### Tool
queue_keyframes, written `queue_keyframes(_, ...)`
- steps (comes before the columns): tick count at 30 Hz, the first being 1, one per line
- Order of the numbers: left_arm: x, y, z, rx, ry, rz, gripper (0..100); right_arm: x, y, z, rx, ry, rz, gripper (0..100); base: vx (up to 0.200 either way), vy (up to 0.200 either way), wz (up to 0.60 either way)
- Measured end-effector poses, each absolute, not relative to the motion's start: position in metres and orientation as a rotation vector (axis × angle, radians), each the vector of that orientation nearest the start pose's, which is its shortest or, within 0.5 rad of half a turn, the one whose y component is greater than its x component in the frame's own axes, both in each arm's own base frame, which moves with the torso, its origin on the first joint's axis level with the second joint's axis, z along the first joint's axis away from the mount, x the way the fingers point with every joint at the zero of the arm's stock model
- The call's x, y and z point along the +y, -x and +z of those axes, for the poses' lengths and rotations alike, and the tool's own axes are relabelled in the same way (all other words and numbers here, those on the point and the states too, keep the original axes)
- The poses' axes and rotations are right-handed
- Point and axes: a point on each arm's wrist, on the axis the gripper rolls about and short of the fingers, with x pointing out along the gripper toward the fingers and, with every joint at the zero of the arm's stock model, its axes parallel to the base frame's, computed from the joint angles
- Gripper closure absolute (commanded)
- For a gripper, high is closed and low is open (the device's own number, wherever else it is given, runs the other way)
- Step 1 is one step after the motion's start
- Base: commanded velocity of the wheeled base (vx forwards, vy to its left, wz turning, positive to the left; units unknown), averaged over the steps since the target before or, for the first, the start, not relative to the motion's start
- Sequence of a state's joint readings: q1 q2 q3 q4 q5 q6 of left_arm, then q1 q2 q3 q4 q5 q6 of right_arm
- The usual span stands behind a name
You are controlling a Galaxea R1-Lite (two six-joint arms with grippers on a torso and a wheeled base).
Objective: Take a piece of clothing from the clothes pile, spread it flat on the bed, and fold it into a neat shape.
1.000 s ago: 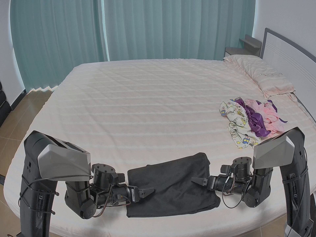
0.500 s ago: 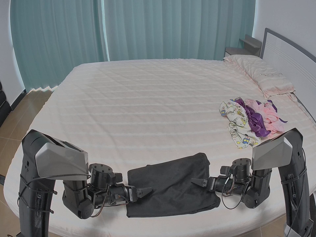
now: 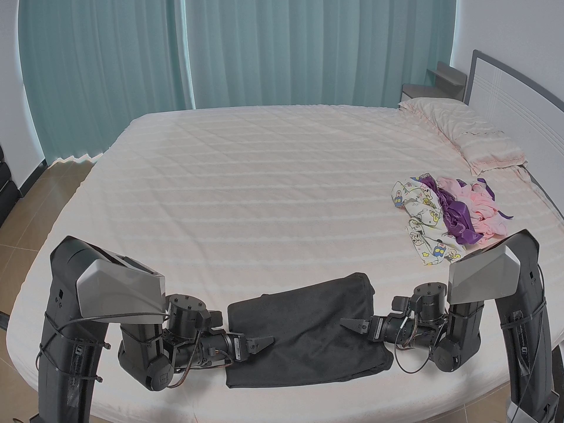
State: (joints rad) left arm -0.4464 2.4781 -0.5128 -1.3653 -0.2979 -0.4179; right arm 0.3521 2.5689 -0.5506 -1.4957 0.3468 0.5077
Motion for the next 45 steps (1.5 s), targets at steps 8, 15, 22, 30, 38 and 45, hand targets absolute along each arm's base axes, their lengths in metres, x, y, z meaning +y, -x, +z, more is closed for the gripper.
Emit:
queue_keyframes(8,-0.147,-0.289,-0.062,0.743,0.356,-0.581,0,0.102,-0.314,-0.07,0.667,-0.469,0.483,0,0.0,0.0,0.0)
queue_keyframes(15,-0.147,-0.289,-0.061,0.724,0.364,-0.586,0,0.092,-0.311,-0.072,0.693,-0.44,0.458,0,0.0,0.0,0.0)
queue_keyframes(22,-0.147,-0.289,-0.061,0.724,0.364,-0.585,0,0.108,-0.309,-0.074,0.703,-0.419,0.506,0,0.0,0.0,0.0)
queue_keyframes(30,-0.147,-0.289,-0.061,0.727,0.374,-0.583,0,0.127,-0.311,-0.075,0.697,-0.407,0.575,0,0.0,0.0,0.0)
queue_keyframes(38,-0.148,-0.29,-0.06,0.73,0.396,-0.578,0,0.135,-0.309,-0.076,0.702,-0.402,0.61,100,0.0,0.0,0.0)
queue_keyframes(45,-0.148,-0.289,-0.06,0.733,0.399,-0.578,100,0.138,-0.308,-0.076,0.704,-0.399,0.618,100,0.0,0.0,0.0)
